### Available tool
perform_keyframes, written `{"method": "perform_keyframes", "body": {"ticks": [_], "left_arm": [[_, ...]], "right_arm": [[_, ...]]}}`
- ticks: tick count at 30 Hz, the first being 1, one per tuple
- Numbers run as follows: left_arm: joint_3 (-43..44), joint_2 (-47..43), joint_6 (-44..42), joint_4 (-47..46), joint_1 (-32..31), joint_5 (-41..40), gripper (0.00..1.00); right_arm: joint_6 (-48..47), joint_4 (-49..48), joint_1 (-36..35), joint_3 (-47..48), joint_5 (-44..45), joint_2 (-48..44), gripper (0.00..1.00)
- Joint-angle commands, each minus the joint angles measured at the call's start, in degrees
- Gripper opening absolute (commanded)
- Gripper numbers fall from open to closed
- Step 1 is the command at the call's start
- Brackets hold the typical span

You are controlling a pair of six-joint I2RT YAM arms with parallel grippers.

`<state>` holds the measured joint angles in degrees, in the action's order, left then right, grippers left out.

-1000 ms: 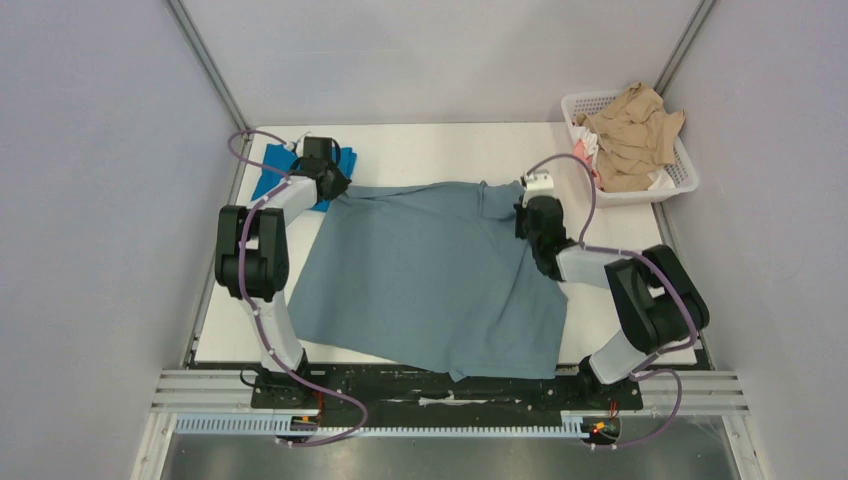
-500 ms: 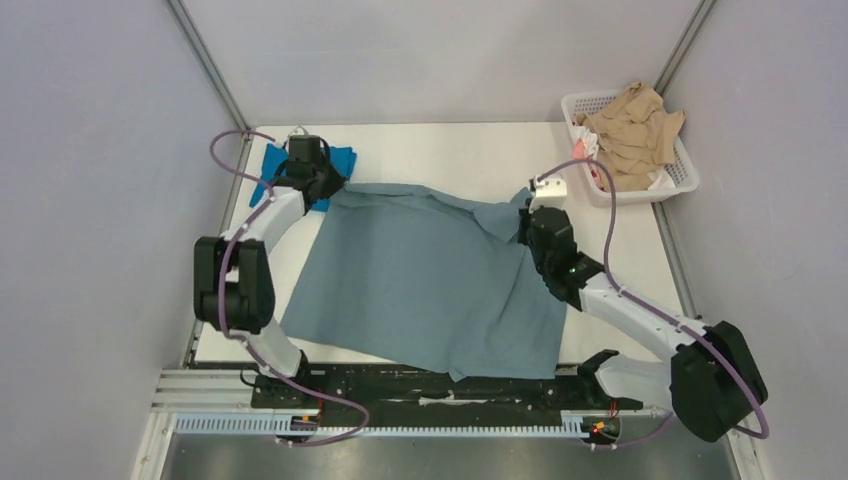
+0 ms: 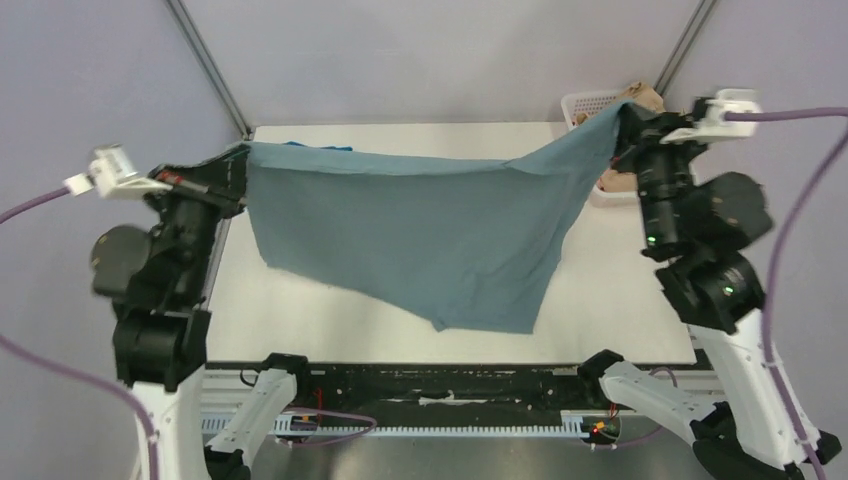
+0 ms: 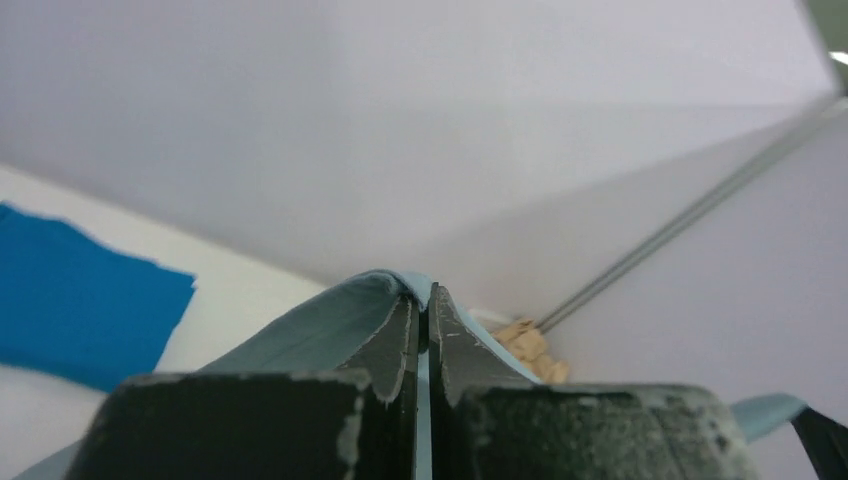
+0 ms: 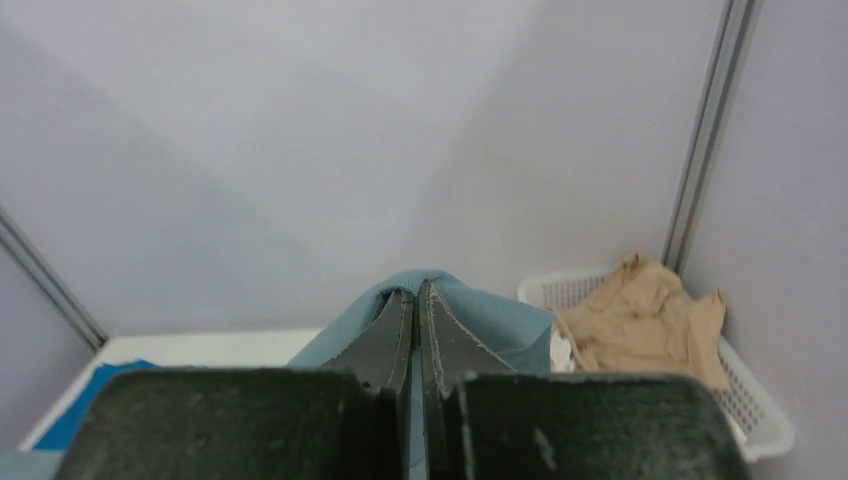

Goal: Fold and stack the t-shirts
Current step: Flatten out the tshirt

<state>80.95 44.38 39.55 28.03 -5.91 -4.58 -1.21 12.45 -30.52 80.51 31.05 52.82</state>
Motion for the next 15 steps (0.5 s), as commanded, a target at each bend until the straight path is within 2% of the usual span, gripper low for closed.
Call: {"method": "perform_keyframes", "body": {"ticks": [1,6,10,12,15], "left_arm": [[10.06,-3.27,-1.34,8.06,-0.15,8.38,0.02],[19.82,-5.31,-1.22,9.56,-0.02,13.27,0.02],[29.24,-2.86,-1.53,12.5,0.12,17.39,0.02],[32.65,-2.37,-2.01,14.33,0.52,15.77,0.02],[33.14,-2.85,-2.31,15.03,1.36,11.89,0.02]], "right_arm": [[-4.08,7.97,0.2,15.13,-9.12,-1.75,0.0],[-5.8,12.02,0.21,33.4,-17.38,-0.01,0.0],[-7.19,7.93,0.2,35.67,-18.27,-1.58,0.0],[-7.65,5.63,0.26,34.91,-18.03,-2.57,0.0],[-9.6,2.52,0.21,34.35,-14.28,-2.38,0.0]]}}
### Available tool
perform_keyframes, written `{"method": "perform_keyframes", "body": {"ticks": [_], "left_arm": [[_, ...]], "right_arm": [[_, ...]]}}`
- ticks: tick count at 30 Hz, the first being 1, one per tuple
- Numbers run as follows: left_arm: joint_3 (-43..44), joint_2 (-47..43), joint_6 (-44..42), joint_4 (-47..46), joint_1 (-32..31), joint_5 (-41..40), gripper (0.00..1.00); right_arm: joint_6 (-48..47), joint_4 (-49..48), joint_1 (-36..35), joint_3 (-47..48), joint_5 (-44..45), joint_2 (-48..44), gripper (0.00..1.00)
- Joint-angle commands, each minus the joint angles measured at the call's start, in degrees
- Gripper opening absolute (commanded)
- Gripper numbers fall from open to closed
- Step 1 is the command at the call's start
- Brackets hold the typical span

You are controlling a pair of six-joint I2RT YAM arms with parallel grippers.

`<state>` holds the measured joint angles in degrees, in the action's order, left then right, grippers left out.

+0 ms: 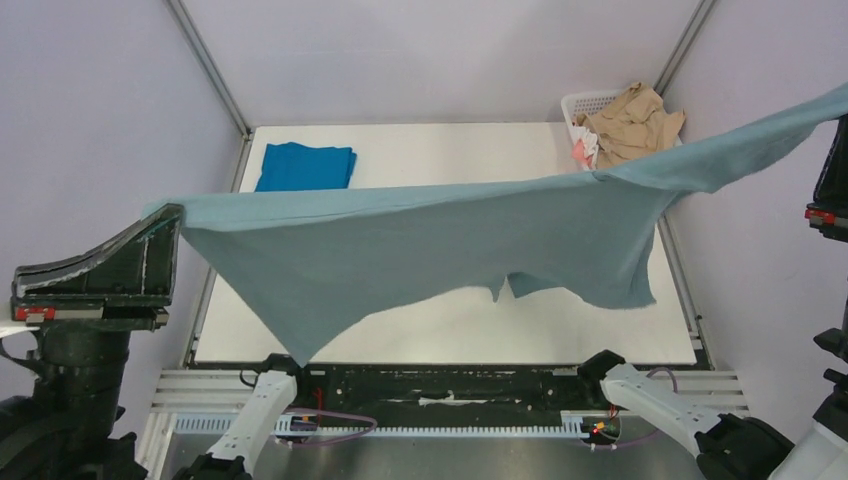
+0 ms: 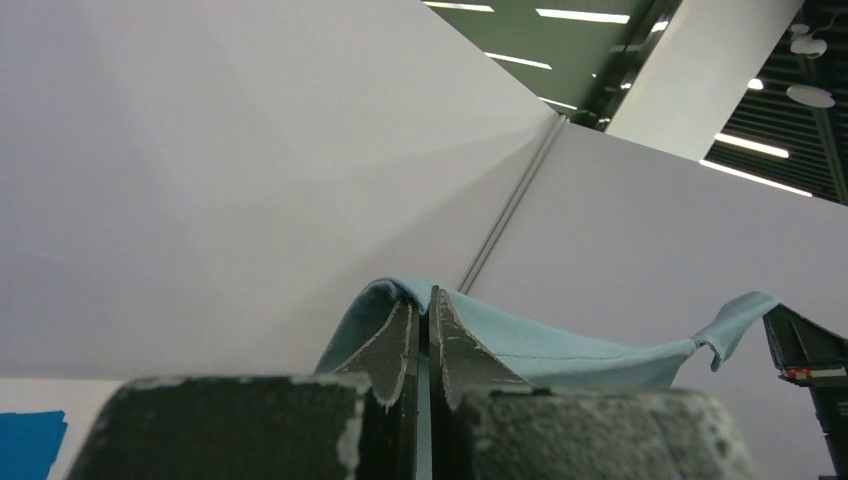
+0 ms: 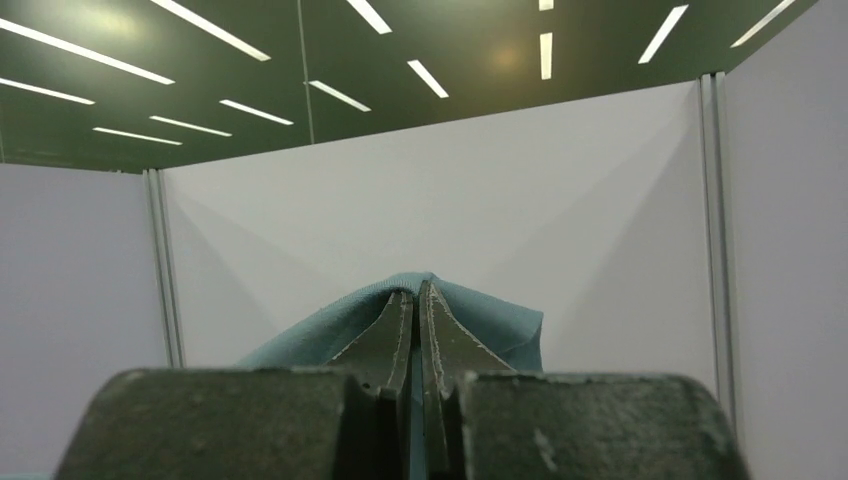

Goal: Fold and stack the t-shirts
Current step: Flatten out the tshirt

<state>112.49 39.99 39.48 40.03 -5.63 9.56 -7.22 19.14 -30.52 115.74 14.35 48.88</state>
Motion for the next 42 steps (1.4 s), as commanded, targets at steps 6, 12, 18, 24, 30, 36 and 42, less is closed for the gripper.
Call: {"method": "perform_keyframes", "body": {"ticks": [6,12,18,24,30,36,42], "left_arm": [[-3.64,5.02,-2.13,1.31,1.58,-5.38,0.02],[-16.48,13.77,-2.12,-7.22,1.59,-10.66,0.02],[-31.12,29.07,-3.53,-19.9,1.56,-15.63,0.02],[-37.69,51.81,-5.01,-31.27,1.59,-19.11,0.02],[-20.28,76.41,-4.96,-20.85,1.58,-17.41,0.02],[-12.34,86.19,-4.22,-18.08,1.58,-16.19,0.02],[-9.13,89.68,-3.19,-18.34,1.58,-15.88,0.02]], "right_arm": [[-11.12,-10.34,0.2,-0.61,13.61,7.96,0.0],[-21.18,-20.1,0.25,-7.61,28.66,20.43,0.0],[-10.26,-25.0,10.68,-20.62,23.66,30.69,0.0],[-2.57,-37.71,14.6,-38.46,12.51,39.36,0.0],[0.18,-39.62,15.3,-38.2,8.94,54.42,0.0],[2.53,-41.24,16.32,-34.0,4.7,64.56,0.0],[5.27,-44.34,17.49,-28.71,3.51,72.85,0.0]]}}
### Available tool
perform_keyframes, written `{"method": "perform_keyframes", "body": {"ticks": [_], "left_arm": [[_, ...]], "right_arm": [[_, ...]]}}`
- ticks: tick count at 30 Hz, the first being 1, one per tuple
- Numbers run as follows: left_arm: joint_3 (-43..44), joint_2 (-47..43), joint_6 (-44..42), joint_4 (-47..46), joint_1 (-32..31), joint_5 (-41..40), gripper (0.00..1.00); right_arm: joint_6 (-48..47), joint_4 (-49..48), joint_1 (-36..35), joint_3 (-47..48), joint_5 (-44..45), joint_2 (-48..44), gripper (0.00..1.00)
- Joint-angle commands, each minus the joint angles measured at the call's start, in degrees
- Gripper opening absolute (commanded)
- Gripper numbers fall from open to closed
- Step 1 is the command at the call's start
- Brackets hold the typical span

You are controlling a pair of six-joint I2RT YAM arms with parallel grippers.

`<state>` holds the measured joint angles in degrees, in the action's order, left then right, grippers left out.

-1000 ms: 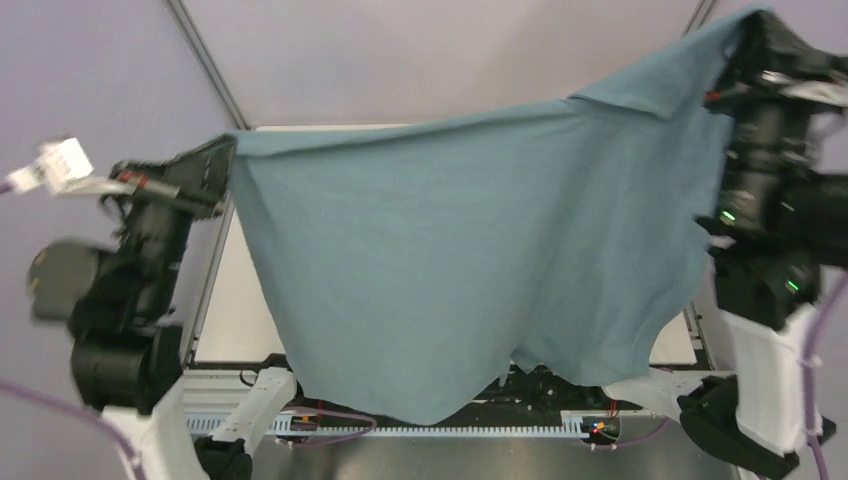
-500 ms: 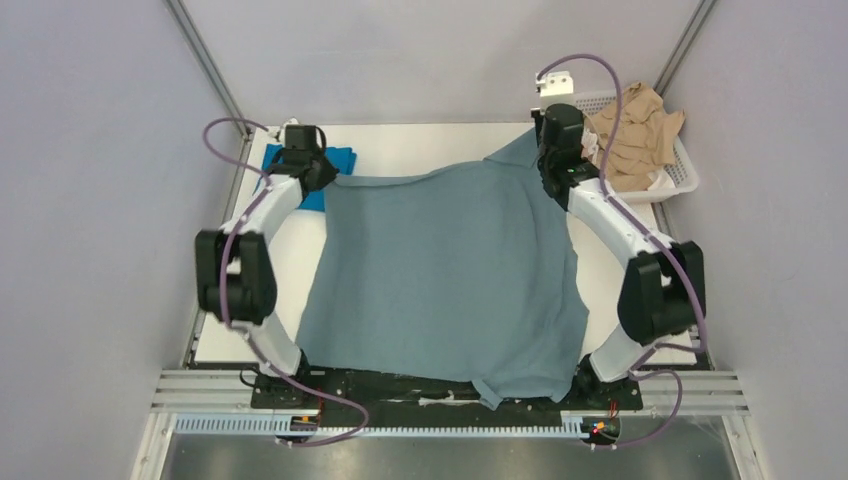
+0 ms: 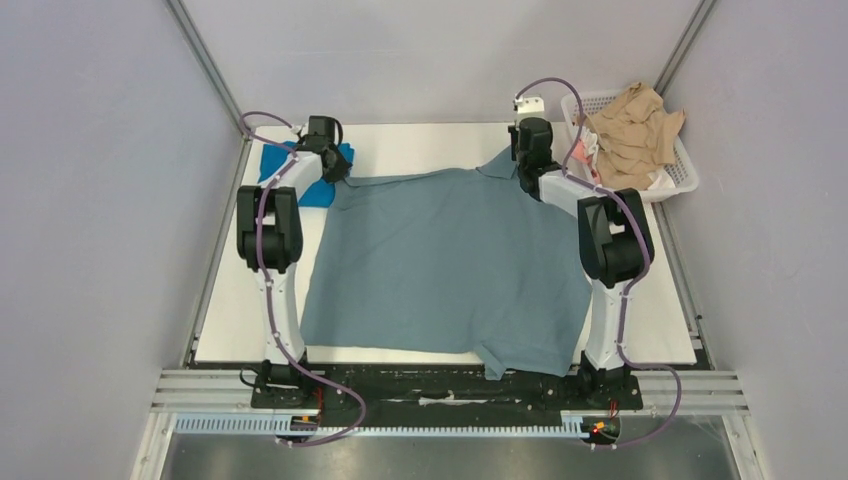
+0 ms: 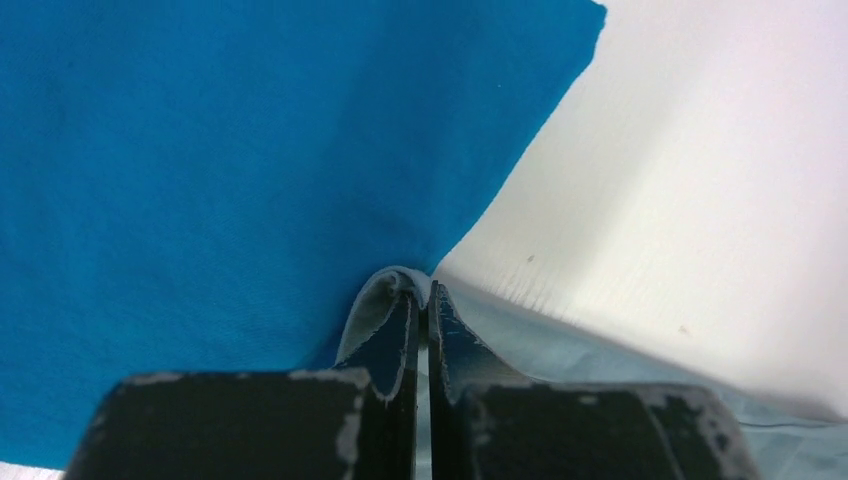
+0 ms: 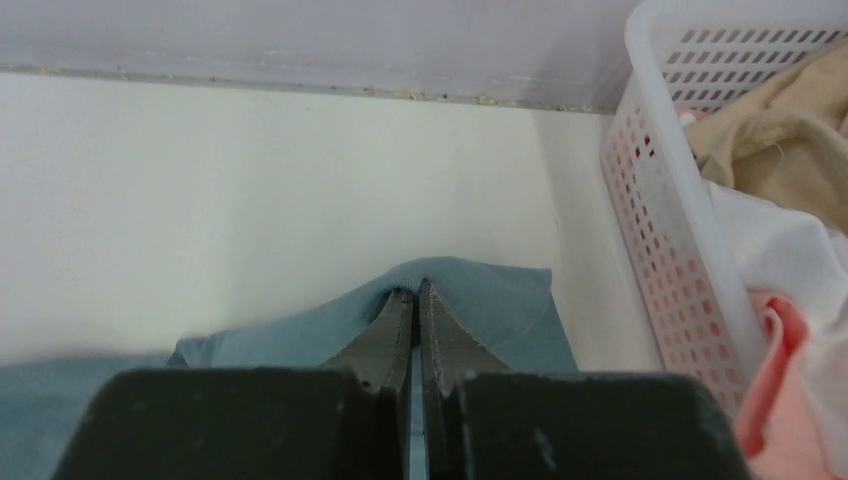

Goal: Fold and stack the t-shirts
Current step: Flatten out the tshirt, then fold the flattened tshirt in 1/3 of the way

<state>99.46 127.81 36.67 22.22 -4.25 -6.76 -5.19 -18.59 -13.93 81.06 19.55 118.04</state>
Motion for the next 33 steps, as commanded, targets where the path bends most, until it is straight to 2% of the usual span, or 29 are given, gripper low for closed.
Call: {"method": "perform_keyframes", "body": {"ticks": [1,7,13,19,23,33], "left_arm": [[4.57,2.59,-0.32,-0.43,0.21,0.78,0.02],[8.06,5.28,0.43,1.25,0.17,-0.1,0.02],[7.38,3.41,1.21,1.77,0.19,0.87,0.02],[-1.38,-4.56,0.95,-1.0,0.18,2.87,0.02],[-9.97,-11.27,1.39,-3.59,0.2,5.25,0.02],[-23.59,-25.55,-0.18,-2.3,0.19,2.32,0.02]], "right_arm": [[3.98,-6.45,1.14,7.24,-1.62,5.15,0.0],[7.66,-4.9,2.9,13.12,-3.17,11.58,0.0],[6.56,-4.79,3.32,10.53,-7.89,9.0,0.0],[3.32,-3.1,3.3,0.25,-11.35,-2.98,0.0],[1.9,2.9,3.31,-6.1,-11.32,-10.79,0.0],[0.49,26.21,3.31,-11.52,-7.35,-24.25,0.0]]}}
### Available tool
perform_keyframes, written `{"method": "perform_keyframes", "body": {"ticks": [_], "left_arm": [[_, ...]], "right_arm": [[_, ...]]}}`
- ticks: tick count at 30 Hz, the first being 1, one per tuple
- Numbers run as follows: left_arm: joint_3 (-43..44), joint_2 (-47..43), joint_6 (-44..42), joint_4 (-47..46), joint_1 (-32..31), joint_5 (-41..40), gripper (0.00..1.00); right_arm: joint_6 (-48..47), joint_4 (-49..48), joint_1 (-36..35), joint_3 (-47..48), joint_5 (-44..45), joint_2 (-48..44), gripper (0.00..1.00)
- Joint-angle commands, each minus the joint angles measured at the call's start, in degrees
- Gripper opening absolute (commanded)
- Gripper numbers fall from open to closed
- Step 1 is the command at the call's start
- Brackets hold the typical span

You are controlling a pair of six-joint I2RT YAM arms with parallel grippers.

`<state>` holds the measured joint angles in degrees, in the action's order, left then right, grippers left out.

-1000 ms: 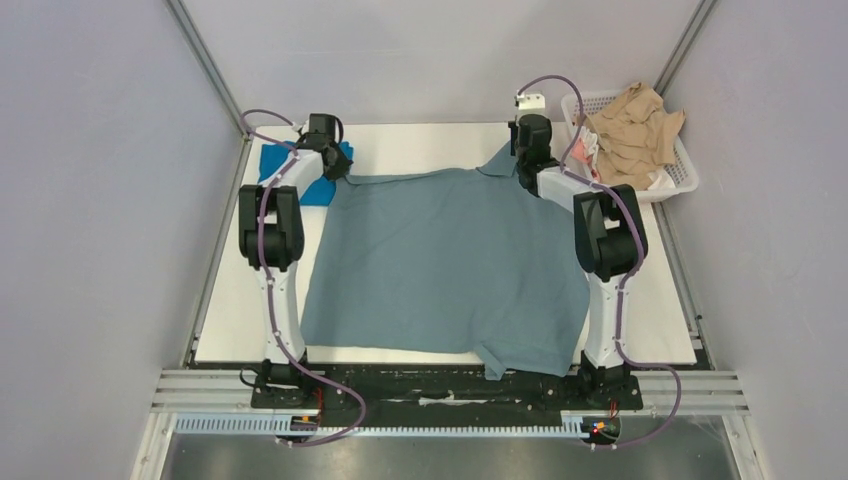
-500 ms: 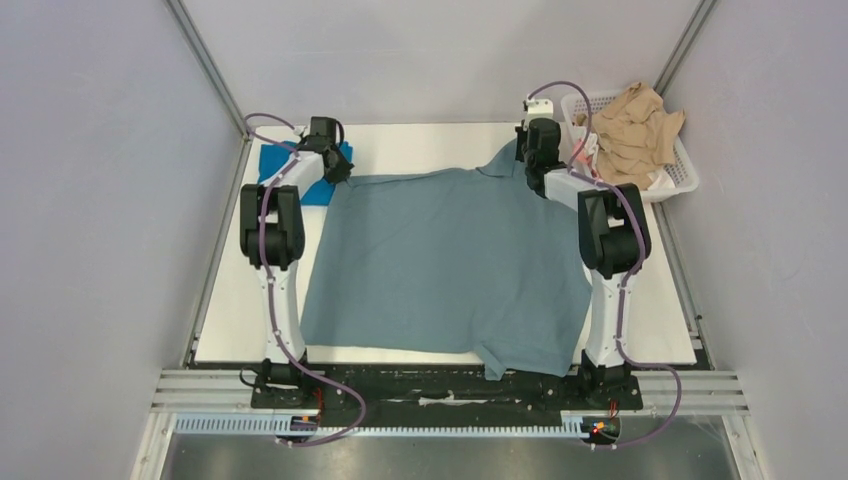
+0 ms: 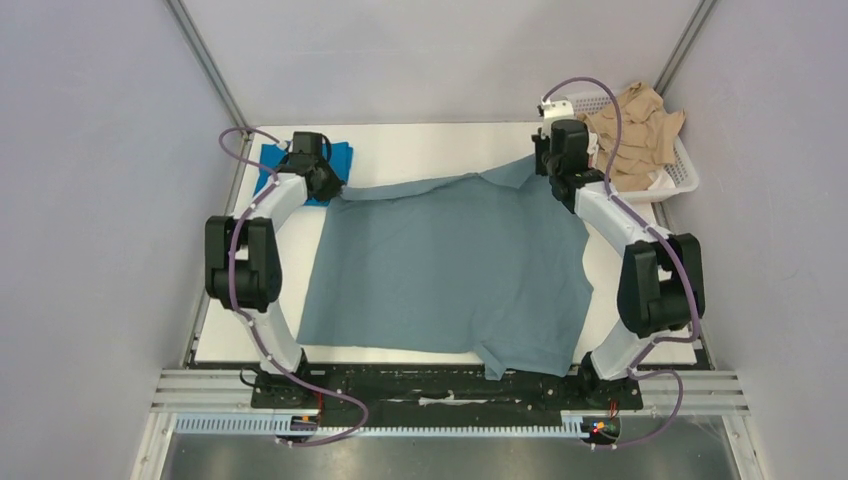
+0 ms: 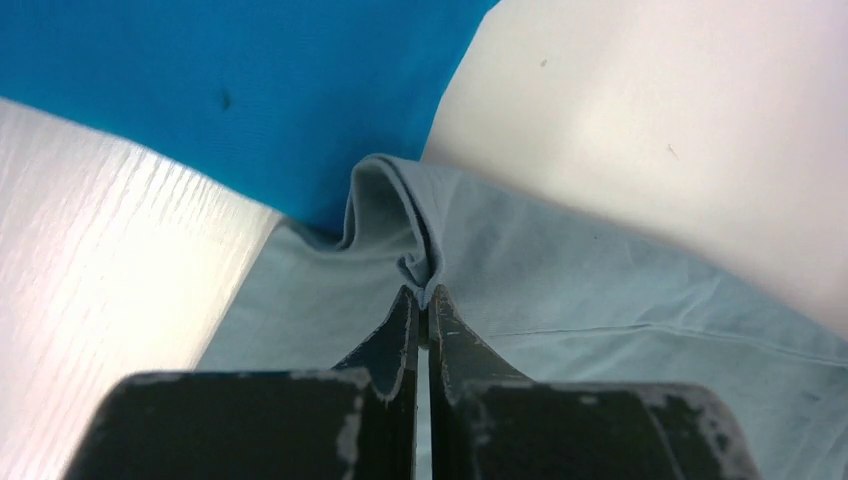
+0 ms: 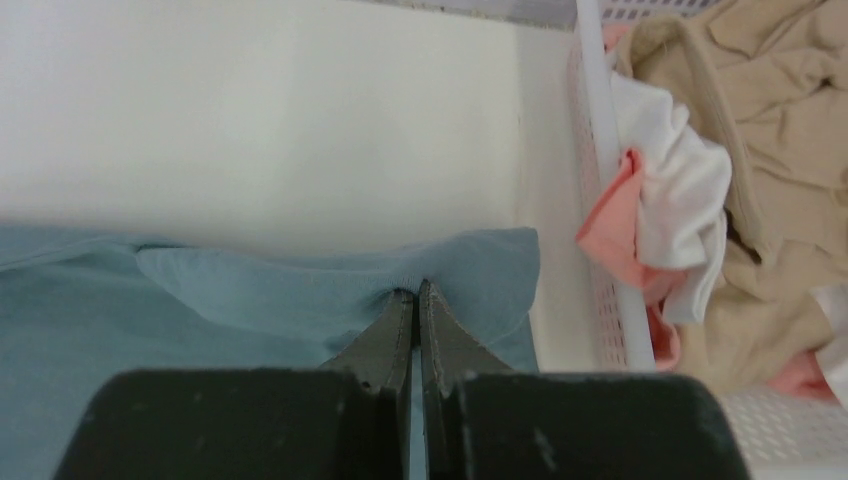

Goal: Fold and stack the t-shirts
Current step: Fold the flattened tshirt in 1/3 of the way

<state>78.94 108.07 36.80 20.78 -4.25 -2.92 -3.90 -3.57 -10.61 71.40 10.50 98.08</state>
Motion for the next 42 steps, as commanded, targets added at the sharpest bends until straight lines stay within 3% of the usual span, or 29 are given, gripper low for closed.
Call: {"method": "perform_keyframes", "body": {"ticks": [1,14,22,23,25,27,31,32,37,42], "left_arm": [[-4.14,-7.13,-0.36,-0.62,0.21,-1.85,0.02],[-14.21,-15.53,-1.67,1.48,0.2,-1.91,0.02],[-19.4,-18.5,-1.37,1.82,0.21,-3.19,0.02],[-19.72,-18.3,-1.22,1.66,0.21,-2.96,0.02],[-19.13,-17.73,-1.35,3.39,0.15,-2.93,0.09],[-18.26,-18.03,-1.03,5.52,0.21,-4.24,0.33],[-18.5,-21.29,-0.69,7.0,0.11,-3.89,0.64],[-18.72,-22.18,-0.64,7.04,0.02,-3.78,0.79],[-17.44,-24.21,-1.23,6.01,-0.49,2.08,0.81],[-15.57,-17.13,-0.82,-0.82,-1.8,10.17,0.82]], "right_arm": [[-0.48,12.56,0.02,-2.56,1.65,-5.49,0.0],[3.87,31.94,-0.15,-6.07,2.44,-13.91,0.0],[14.37,39.37,-2.66,-18.0,7.27,-18.02,0.0],[14.7,39.01,-3.33,-20.15,7.19,-19.18,0.06],[15.93,39.05,-4.32,-23.47,8.87,-21.69,0.3],[16.26,39.74,-5.06,-24.09,11.99,-23.58,0.66],[14.17,36.53,-5.43,-21.63,12.04,-25.89,0.93],[13.25,33.88,-5.46,-21.4,10.35,-26.35,0.97],[12.99,18.77,-5.32,-21.96,-0.32,-25.15,0.98],[17.74,10.13,-3.16,-18.18,-5.21,-14.22,0.98]]}}
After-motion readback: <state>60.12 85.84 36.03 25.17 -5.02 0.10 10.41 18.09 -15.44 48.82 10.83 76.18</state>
